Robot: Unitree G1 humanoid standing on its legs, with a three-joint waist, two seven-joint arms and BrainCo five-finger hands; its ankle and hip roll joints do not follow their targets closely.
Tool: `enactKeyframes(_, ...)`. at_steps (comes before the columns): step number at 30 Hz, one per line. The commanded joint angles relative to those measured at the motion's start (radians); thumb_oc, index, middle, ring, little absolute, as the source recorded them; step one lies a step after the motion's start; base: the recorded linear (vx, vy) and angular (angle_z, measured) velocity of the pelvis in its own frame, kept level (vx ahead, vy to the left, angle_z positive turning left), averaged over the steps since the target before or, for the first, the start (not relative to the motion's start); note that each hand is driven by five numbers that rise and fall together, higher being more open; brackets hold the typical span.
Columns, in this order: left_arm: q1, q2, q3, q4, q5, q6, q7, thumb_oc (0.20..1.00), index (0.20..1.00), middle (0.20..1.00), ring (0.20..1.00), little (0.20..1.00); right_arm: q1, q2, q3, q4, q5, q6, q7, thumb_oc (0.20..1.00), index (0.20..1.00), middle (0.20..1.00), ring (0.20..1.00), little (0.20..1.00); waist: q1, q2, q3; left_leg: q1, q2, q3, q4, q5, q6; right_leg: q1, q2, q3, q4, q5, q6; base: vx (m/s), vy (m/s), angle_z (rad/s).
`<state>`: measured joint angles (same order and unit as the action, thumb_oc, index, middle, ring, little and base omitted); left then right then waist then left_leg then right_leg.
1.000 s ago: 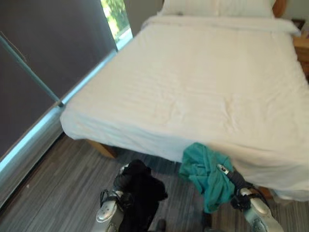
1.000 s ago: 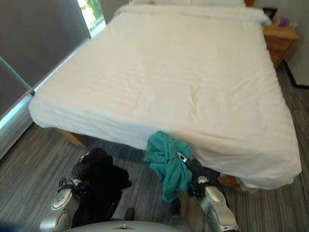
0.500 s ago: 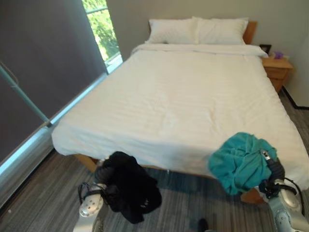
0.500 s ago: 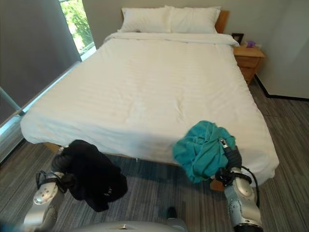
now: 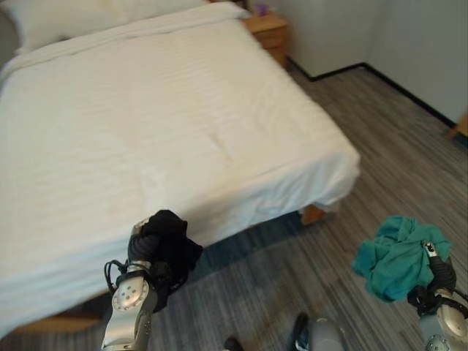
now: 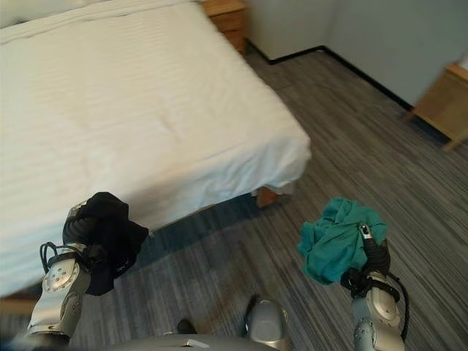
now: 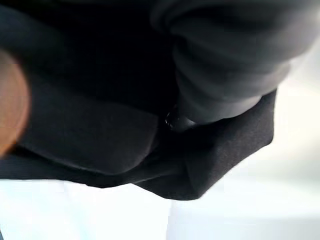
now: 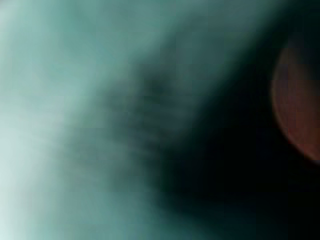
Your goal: Pick up bed clothes into laundry basket.
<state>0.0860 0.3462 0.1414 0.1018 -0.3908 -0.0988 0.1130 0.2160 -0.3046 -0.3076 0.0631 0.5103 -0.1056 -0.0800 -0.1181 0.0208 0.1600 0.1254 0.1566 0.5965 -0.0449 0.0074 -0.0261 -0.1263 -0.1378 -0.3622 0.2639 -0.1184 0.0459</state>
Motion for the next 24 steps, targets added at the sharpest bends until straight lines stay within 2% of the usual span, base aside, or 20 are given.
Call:
enactKeyframes(1,-0.048,0.06,0.026,-0.056,-0.033,-0.085,-0.02,0.2,0.2,0.2,0.2,0.2,-0.008,-0.018,-0.019,-0.05,0.013,-0.093,0.009,0.2,0.2,0.2,0.2,0.2,-0.01,-0.05,-0.084,-0.083,-0.039,-0.073,0.124,-0.06,-0.014,0.076,-0.035,0.121,-0.2,0.141,0.096,0.07,-0.303,-0.88)
enactKeyframes(2,-0.07,0.057,0.011,-0.06,-0.047,-0.095,-0.023,0.2,0.2,0.2,0.2,0.2,-0.021,-0.033,0.004,-0.074,0.023,-0.096,0.018,0.2,0.2,0.2,0.2,0.2,-0.01,-0.064,-0.074,-0.121,0.023,-0.085,0.26,-0.048,-0.043,0.094,-0.004,0.157,-0.214,0.122,0.073,0.07,-0.308,-0.52)
enactKeyframes(3,-0.072,0.057,0.011,-0.059,-0.047,-0.096,-0.024,0.2,0.2,0.2,0.2,0.2,-0.022,-0.033,0.004,-0.075,0.024,-0.096,0.018,0.2,0.2,0.2,0.2,0.2,-0.008,-0.062,-0.07,-0.127,0.034,-0.085,0.28,-0.055,-0.049,0.095,0.003,0.159,-0.215,0.12,0.068,0.03,-0.316,-0.36)
enactKeyframes(4,-0.074,0.055,0.008,-0.059,-0.057,-0.098,-0.023,0.2,0.2,0.2,0.2,0.2,-0.03,-0.041,0.017,-0.077,0.029,-0.097,0.017,0.2,0.2,0.2,0.2,0.2,-0.003,-0.064,-0.062,-0.142,0.068,-0.106,0.357,-0.033,-0.07,0.111,0.029,0.179,-0.219,0.109,0.045,0.03,-0.371,-0.81)
enactKeyframes(5,-0.071,0.043,0.002,-0.054,-0.065,-0.094,-0.02,0.2,0.2,0.2,0.2,0.2,-0.041,-0.053,0.028,-0.082,0.042,-0.099,0.009,0.2,0.2,0.2,0.2,0.2,0.013,-0.069,-0.048,-0.179,0.147,-0.127,0.532,0.067,-0.12,0.145,0.077,0.213,-0.231,0.093,0.0,-0.08,-0.408,-0.95)
enactKeyframes(6,-0.067,0.034,0.003,-0.055,-0.073,-0.098,-0.008,0.2,0.2,0.2,0.2,0.2,-0.055,-0.063,0.037,-0.087,0.049,-0.104,0.004,0.2,0.2,0.2,0.2,0.2,0.028,-0.077,-0.03,-0.21,0.143,-0.195,0.585,0.13,-0.097,0.143,0.09,0.243,-0.231,0.107,-0.024,-0.12,-0.308,-1.21)
enactKeyframes(7,-0.066,0.026,0.001,-0.057,-0.08,-0.101,-0.002,0.2,0.2,0.2,0.2,0.2,-0.063,-0.074,0.045,-0.09,0.048,-0.109,0.0,0.2,0.2,0.2,0.2,0.2,0.048,-0.08,-0.02,-0.247,0.116,-0.276,0.626,0.15,-0.096,0.143,0.094,0.267,-0.228,0.111,-0.034,-0.16,-0.063,-0.84)
enactKeyframes(8,-0.057,0.018,0.005,-0.061,-0.086,-0.1,0.003,0.2,0.2,0.2,0.2,0.2,-0.075,-0.083,0.055,-0.086,0.04,-0.104,0.0,0.2,0.2,0.2,0.2,0.2,0.066,-0.085,-0.02,-0.276,0.056,-0.379,0.632,0.136,-0.081,0.142,0.091,0.303,-0.232,0.113,-0.033,0.0,0.015,-1.49)
enactKeyframes(9,-0.038,0.008,0.01,-0.067,-0.086,-0.097,0.008,0.2,0.2,0.2,0.2,0.2,-0.08,-0.087,0.07,-0.078,0.039,-0.106,0.002,0.2,0.2,0.2,0.2,0.2,0.093,-0.087,-0.031,-0.296,-0.037,-0.501,0.59,0.106,-0.055,0.136,0.088,0.351,-0.236,0.12,-0.028,0.04,0.025,-1.72)
enactKeyframes(10,-0.038,0.008,0.01,-0.067,-0.086,-0.096,0.008,0.2,0.2,0.2,0.2,0.2,-0.08,-0.087,0.07,-0.078,0.039,-0.106,0.002,0.2,0.2,0.2,0.2,0.2,0.093,-0.088,-0.032,-0.296,-0.039,-0.5,0.588,0.108,-0.055,0.135,0.087,0.352,-0.236,0.12,-0.028,0.18,0.017,-1.83)
enactKeyframes(11,-0.014,0.0,0.022,-0.071,-0.087,-0.095,0.003,0.2,0.2,0.2,0.2,0.2,-0.078,-0.085,0.08,-0.07,0.053,-0.101,0.019,0.2,0.2,0.2,0.2,0.2,0.117,-0.073,-0.038,-0.276,-0.1,-0.627,0.449,0.059,-0.027,0.133,0.104,0.415,-0.237,0.128,-0.01,0.19,0.007,-1.46)
enactKeyframes(12,-0.005,0.005,0.028,-0.069,-0.082,-0.097,0.003,0.2,0.2,0.2,0.2,0.2,-0.067,-0.082,0.081,-0.067,0.058,-0.097,0.032,0.2,0.2,0.2,0.2,0.2,0.116,-0.069,-0.044,-0.264,-0.099,-0.663,0.366,0.057,-0.027,0.139,0.114,0.443,-0.248,0.125,-0.002,0.2,0.003,-1.34)
enactKeyframes(13,-0.003,0.005,0.027,-0.069,-0.082,-0.097,0.003,0.2,0.2,0.2,0.2,0.2,-0.065,-0.082,0.082,-0.067,0.059,-0.097,0.033,0.2,0.2,0.2,0.2,0.2,0.119,-0.071,-0.043,-0.25,-0.099,-0.658,0.35,0.061,-0.027,0.145,0.113,0.447,-0.251,0.124,-0.003,0.17,0.033,-1.31)
enactKeyframes(14,-0.003,0.01,0.026,-0.068,-0.076,-0.101,-0.002,0.2,0.2,0.2,0.2,0.2,-0.051,-0.083,0.088,-0.058,0.054,-0.096,0.049,0.2,0.2,0.2,0.2,0.2,0.124,-0.067,-0.046,-0.253,-0.112,-0.698,0.277,0.044,-0.03,0.155,0.118,0.469,-0.262,0.125,0.007,0.15,0.019,-1.14)
enactKeyframes(15,-0.001,0.016,0.026,-0.062,-0.07,-0.102,-0.01,0.2,0.2,0.2,0.2,0.2,-0.036,-0.09,0.096,-0.056,0.032,-0.085,0.065,0.2,0.2,0.2,0.2,0.2,0.133,-0.063,-0.05,-0.246,-0.153,-0.721,0.185,0.042,-0.031,0.155,0.131,0.496,-0.283,0.137,0.01,0.15,0.04,-0.8)
enactKeyframes(16,0.0,0.019,0.02,-0.062,-0.06,-0.105,-0.011,0.2,0.2,0.2,0.2,0.2,-0.034,-0.094,0.101,-0.056,0.018,-0.089,0.071,0.2,0.2,0.2,0.2,0.2,0.132,-0.054,-0.051,-0.237,-0.168,-0.727,0.151,0.04,-0.026,0.15,0.138,0.507,-0.29,0.143,0.018,0.07,0.051,-0.69)
enactKeyframes(18,-0.006,0.024,0.014,-0.067,-0.06,-0.101,-0.02,0.2,0.2,0.2,0.2,0.2,-0.01,-0.086,0.1,-0.07,0.008,-0.064,0.077,0.2,0.2,0.2,0.2,0.2,0.123,-0.046,-0.056,-0.213,-0.164,-0.708,0.122,0.031,-0.023,0.152,0.139,0.519,-0.3,0.138,0.022,0.04,0.099,-0.83)
enactKeyframes(19,-0.031,0.025,-0.005,-0.067,-0.056,-0.106,-0.021,0.2,0.2,0.2,0.2,0.2,0.007,-0.067,0.096,-0.064,0.021,-0.072,0.084,0.2,0.2,0.2,0.2,0.2,0.101,-0.027,-0.067,-0.174,-0.154,-0.711,0.039,0.05,-0.015,0.134,0.148,0.533,-0.31,0.147,0.025,0.03,0.112,-0.74)
enactKeyframes(21,-0.037,0.03,-0.024,-0.07,-0.04,-0.098,-0.03,0.2,0.2,0.2,0.2,0.2,0.012,-0.059,0.102,-0.051,0.014,-0.064,0.084,0.2,0.2,0.2,0.2,0.2,0.082,-0.021,-0.083,-0.151,-0.149,-0.687,-0.009,0.057,-0.011,0.121,0.147,0.538,-0.322,0.155,0.033,0.05,0.16,-0.34)
enactKeyframes(24,-0.016,0.03,-0.008,-0.083,-0.038,-0.098,-0.029,0.2,0.2,0.2,0.2,0.2,0.03,-0.046,0.125,-0.044,0.015,-0.048,0.107,0.2,0.2,0.2,0.2,0.2,0.089,-0.026,-0.094,-0.124,-0.153,-0.659,-0.027,0.053,-0.001,0.122,0.14,0.543,-0.32,0.154,0.042,0.09,0.147,-0.42)
